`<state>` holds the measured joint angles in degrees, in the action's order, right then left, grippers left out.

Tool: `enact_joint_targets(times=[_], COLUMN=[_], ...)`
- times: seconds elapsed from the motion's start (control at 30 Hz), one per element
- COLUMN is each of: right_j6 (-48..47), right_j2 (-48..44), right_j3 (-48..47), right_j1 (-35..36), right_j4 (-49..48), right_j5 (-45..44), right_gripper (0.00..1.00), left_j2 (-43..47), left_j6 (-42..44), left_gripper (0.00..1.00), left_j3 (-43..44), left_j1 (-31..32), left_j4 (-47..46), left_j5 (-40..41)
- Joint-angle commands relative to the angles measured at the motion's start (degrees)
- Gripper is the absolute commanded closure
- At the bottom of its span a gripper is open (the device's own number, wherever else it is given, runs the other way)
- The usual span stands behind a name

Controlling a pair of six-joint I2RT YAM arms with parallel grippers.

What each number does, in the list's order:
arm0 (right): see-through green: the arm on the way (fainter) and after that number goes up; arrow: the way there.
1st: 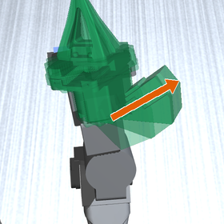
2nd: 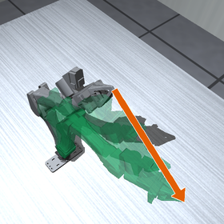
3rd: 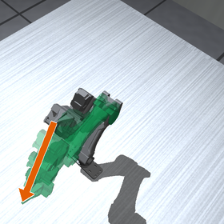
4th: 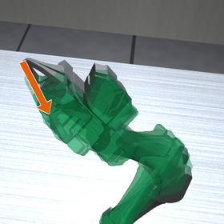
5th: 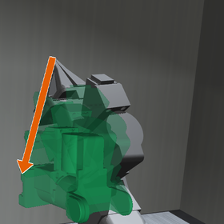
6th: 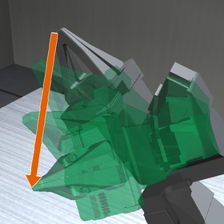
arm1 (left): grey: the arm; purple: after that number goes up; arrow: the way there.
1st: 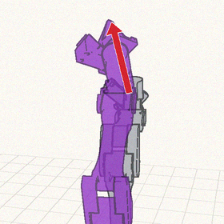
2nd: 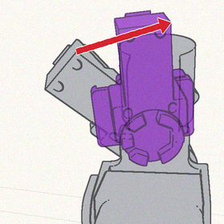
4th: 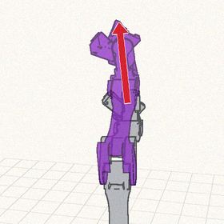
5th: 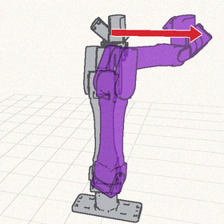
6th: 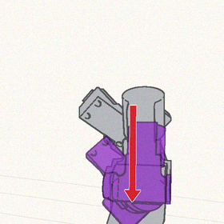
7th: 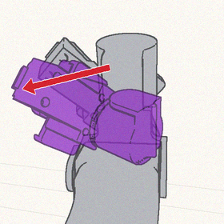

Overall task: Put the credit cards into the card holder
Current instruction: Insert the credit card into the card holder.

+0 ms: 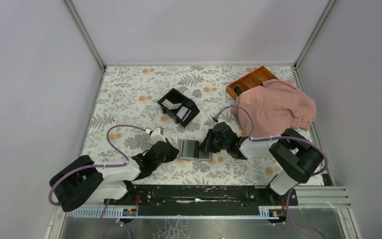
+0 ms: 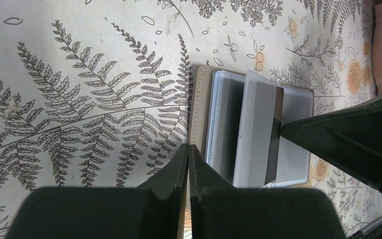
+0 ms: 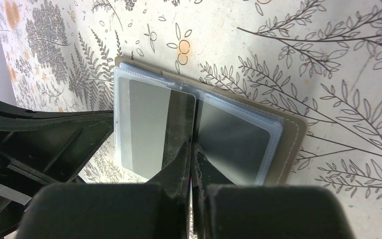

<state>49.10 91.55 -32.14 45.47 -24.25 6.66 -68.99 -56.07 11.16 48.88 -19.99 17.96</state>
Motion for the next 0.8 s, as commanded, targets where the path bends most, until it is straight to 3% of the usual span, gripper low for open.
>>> enact_joint_targets(times=[0.0,0.43,0.77], right_j6=[-1.6,2.0,2.7], right_j2=[1.5,4.5,4.8], right_j3=[-1.7,-0.2,-0.9], right_j1=[1.2,2.4,3.9], right_j4=[2.0,-7.7,-8.3], right_j5=[-2.6,1.3,1.3], right_gripper=[1.0,1.0,1.0], left_j2=[-1.0,-3.1,-3.5], left_j6=[0.0,-0.1,-0.2], left_gripper=[0.94,0.96,0.96], left_j3=[-1.4,-1.5,-1.8], left_j1=[0.2,0.3,0.2], left_j4=[-0.5,-2.5,-2.9], left_j5=[-1.0,-2.2,-2.3])
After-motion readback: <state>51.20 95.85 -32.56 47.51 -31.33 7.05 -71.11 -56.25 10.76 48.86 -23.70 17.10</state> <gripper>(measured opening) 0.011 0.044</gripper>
